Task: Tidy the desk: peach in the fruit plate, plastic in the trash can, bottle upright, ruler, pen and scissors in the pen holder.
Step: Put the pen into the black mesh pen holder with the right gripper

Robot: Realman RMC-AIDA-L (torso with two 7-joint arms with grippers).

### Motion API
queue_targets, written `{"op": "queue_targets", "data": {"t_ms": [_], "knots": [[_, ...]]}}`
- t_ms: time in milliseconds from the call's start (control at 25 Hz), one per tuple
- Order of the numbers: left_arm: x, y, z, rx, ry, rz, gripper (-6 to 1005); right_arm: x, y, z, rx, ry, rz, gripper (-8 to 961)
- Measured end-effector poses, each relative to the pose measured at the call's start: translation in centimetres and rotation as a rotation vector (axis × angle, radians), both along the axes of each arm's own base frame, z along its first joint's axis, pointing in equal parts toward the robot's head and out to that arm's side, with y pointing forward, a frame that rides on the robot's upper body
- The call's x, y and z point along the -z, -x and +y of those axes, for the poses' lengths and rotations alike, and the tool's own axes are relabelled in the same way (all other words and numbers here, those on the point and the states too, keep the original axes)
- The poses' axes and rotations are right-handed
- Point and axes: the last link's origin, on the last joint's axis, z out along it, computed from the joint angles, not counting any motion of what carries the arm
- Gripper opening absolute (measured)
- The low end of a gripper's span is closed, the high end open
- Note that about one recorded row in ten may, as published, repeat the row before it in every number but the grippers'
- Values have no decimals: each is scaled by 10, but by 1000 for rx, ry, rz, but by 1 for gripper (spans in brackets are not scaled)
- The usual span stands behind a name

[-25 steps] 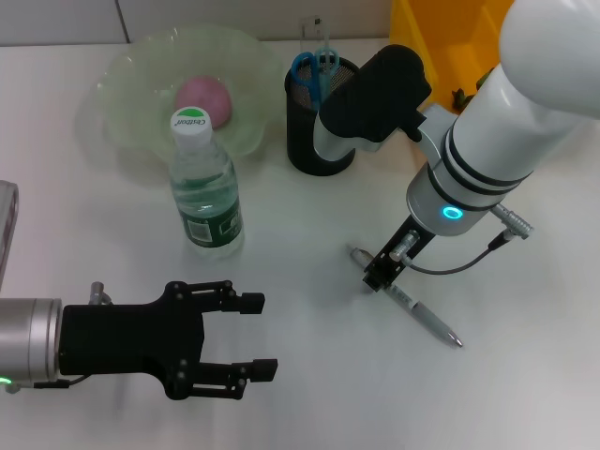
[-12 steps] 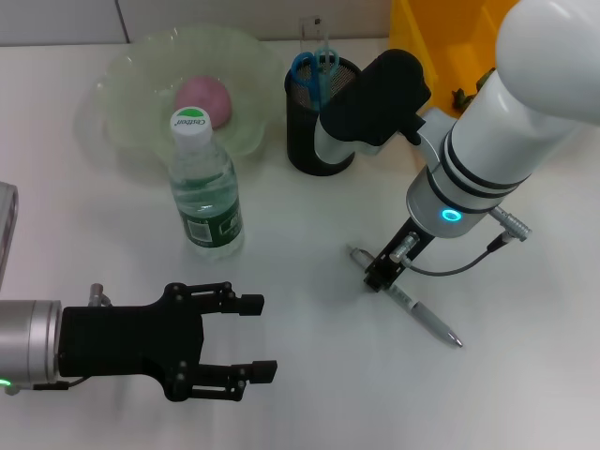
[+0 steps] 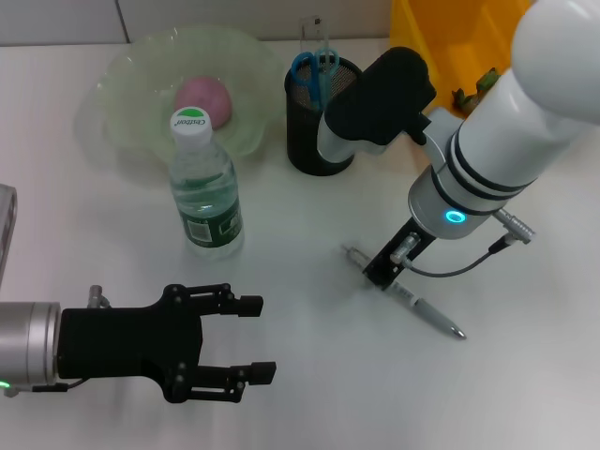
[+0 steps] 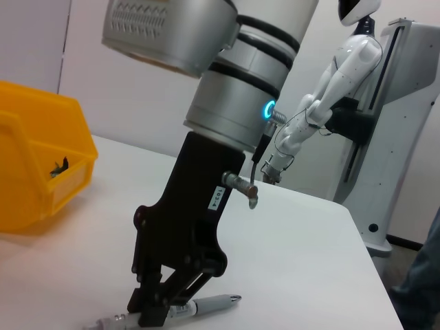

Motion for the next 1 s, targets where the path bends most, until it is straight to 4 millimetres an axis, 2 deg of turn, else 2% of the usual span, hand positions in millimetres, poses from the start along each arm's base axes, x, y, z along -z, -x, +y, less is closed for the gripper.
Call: {"op": "queue_targets", "data": {"t_ms": [160, 240, 400, 440, 520, 720, 840, 1000], "knots": [[0, 0, 0, 0, 1, -2, 786, -11, 4, -3, -14, -19, 50, 127], [0, 0, -1, 2, 3, -5, 786, -25, 8, -1, -17, -43, 96, 123], [-1, -1, -1, 4, 4, -7, 786, -39, 13, 2, -26, -76, 138, 120], [-1, -1, 0, 5, 3, -7, 786, -50, 16, 6, -37, -106, 174, 119], [-1, -1, 0, 7, 3, -7, 786, -55, 18, 7, -45, -118, 196, 119], [-2, -3, 1, 11, 3, -10, 786, -83, 25, 26, -122, -231, 372, 134], [-2, -4, 2, 16, 2, -11, 786, -99, 27, 48, -242, -360, 521, 143], [-2, -6, 4, 15, 5, -13, 786, -102, 24, 63, -285, -457, 637, 155]]}}
